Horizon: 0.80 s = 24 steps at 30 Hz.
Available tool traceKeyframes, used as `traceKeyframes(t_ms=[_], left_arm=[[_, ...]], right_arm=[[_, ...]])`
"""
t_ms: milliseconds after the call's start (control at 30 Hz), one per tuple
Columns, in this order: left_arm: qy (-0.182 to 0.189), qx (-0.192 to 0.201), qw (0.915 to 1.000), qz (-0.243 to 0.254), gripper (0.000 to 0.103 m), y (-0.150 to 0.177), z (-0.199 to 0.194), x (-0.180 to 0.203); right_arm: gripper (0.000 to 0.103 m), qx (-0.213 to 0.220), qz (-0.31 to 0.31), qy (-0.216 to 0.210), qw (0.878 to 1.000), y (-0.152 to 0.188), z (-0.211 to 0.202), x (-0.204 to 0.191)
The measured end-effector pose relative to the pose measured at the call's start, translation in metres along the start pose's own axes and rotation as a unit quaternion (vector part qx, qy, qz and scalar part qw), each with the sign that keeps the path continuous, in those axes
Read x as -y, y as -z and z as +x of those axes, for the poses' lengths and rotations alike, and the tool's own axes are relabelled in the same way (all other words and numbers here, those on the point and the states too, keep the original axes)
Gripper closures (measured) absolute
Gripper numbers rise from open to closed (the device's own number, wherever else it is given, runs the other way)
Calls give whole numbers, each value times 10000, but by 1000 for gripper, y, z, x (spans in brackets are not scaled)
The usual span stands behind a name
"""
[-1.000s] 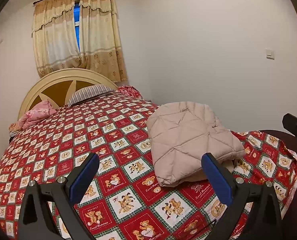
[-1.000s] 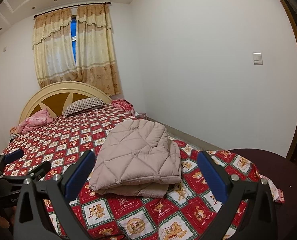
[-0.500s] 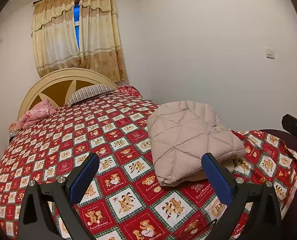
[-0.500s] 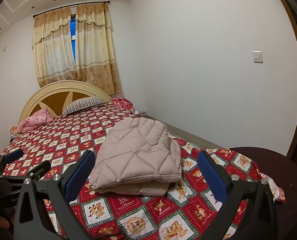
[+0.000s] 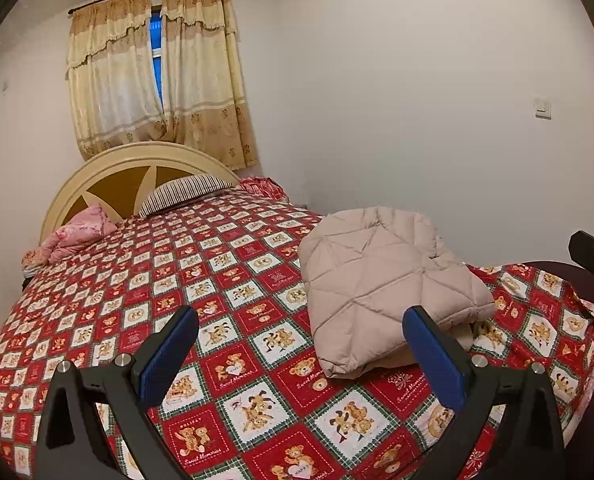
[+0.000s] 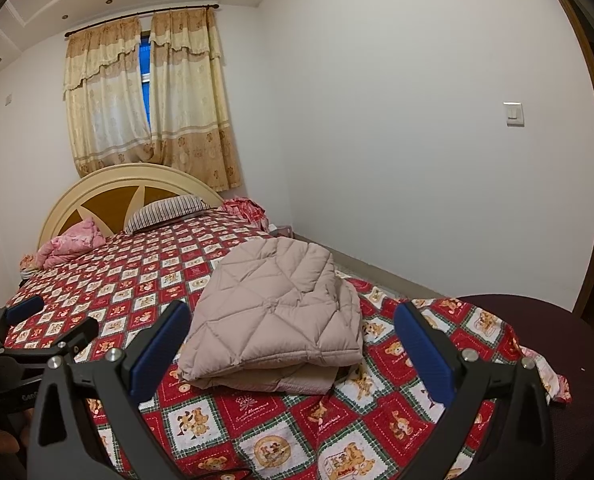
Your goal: Fold large clothes
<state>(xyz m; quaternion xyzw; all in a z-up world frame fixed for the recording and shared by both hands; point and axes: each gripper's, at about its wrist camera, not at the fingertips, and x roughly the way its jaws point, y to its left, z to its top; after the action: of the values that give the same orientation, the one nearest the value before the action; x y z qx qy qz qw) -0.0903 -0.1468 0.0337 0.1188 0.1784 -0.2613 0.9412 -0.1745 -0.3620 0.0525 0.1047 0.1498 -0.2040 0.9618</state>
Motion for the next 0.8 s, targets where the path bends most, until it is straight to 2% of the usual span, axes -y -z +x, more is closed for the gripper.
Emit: traceKeyframes(t_ms=[300,600,800], left_arm=[[-75,-120,9999,-2,1,-1,6,-1],[71,-221,9996,-133,1,-2,9,-4],[101,-145,9998,-136,1,0,10,-6]], right_arm=[[0,-41,-5,6,10000,-1,0,-1],[0,-65,-6,12,10000,0,2,0],[0,-105,-5,1,9999,2,5,1]])
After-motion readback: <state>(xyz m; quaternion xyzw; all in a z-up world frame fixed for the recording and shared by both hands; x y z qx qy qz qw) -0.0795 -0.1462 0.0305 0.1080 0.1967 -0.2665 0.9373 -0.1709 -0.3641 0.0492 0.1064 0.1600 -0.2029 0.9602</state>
